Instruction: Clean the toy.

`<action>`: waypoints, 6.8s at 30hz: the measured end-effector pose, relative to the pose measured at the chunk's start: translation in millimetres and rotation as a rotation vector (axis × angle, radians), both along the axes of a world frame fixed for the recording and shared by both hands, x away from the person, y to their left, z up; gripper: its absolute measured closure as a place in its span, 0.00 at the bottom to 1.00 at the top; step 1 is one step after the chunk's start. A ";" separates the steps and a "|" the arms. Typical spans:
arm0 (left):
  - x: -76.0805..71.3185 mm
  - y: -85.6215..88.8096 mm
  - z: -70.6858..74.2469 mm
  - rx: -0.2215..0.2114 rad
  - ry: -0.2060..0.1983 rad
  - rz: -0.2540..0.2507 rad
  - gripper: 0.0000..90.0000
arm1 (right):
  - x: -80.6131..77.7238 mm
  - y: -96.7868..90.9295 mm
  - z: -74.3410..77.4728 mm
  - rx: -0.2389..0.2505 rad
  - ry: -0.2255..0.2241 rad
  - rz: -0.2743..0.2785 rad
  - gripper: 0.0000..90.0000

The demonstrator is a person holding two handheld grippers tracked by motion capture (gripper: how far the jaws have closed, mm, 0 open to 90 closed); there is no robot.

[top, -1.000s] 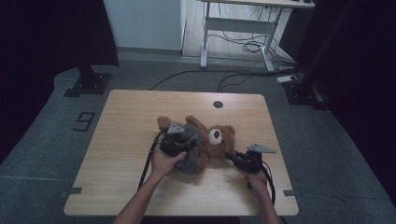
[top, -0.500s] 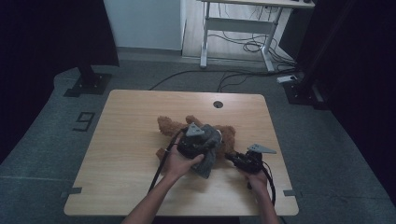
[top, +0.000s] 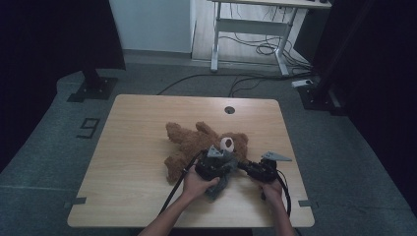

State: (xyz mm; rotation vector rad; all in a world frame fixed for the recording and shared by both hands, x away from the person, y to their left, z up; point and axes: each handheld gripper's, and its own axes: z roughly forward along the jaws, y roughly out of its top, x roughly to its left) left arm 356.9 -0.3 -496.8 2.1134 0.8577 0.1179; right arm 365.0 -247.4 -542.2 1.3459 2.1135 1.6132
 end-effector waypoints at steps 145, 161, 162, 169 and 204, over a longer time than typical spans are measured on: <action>35.4 49.5 36.7 0.040 -0.215 0.246 0.85 | -0.2 -7.5 -5.2 -0.002 0.003 0.048 0.73; 23.2 63.9 18.9 -0.061 -0.187 0.231 0.86 | -0.4 11.2 31.2 -0.035 -0.094 -0.086 0.16; 22.4 64.4 18.0 -0.069 -0.185 0.232 0.86 | 3.1 14.0 34.0 -0.034 -0.093 -0.088 0.15; 19.2 67.6 15.8 -0.089 -0.176 0.230 0.86 | 32.6 27.0 44.1 -0.062 -0.020 -0.096 0.00; 15.9 -23.8 28.9 -0.029 -0.187 0.132 0.87 | 4.8 15.1 6.3 0.030 -0.027 -0.003 0.51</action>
